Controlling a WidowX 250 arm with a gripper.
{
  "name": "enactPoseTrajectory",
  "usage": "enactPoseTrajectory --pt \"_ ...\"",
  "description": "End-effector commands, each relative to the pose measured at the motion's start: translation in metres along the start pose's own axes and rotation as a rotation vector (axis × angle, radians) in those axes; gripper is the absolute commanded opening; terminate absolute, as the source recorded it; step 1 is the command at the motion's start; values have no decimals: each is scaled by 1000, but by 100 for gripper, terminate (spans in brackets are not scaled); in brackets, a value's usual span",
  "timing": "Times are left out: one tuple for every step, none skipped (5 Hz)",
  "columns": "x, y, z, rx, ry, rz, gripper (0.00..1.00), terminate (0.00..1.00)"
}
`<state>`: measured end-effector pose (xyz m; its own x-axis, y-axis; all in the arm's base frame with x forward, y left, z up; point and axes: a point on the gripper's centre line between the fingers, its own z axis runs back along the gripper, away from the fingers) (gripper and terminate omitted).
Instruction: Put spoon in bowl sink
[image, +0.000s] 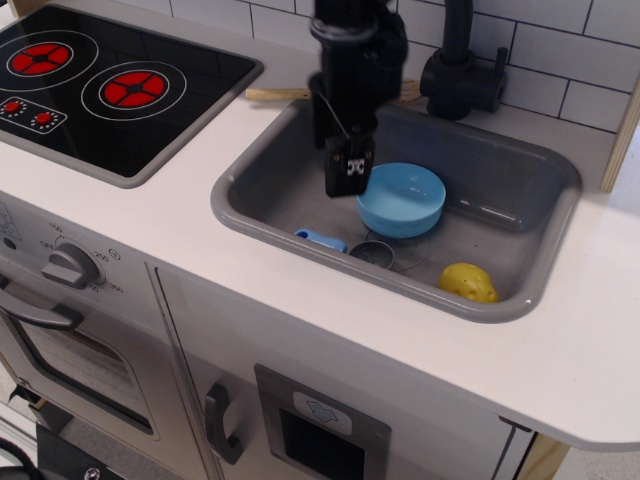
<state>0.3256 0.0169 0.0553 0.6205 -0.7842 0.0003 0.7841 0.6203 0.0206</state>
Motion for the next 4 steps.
enactPoseTrajectory --pt "3 14 -14 33 5 -113 100 0" --pt "-2 12 -24 38 17 -173 100 0" --pt "-1 15 -40 40 54 -174 100 0" --pt "-2 12 -48 21 70 -198 100 0"
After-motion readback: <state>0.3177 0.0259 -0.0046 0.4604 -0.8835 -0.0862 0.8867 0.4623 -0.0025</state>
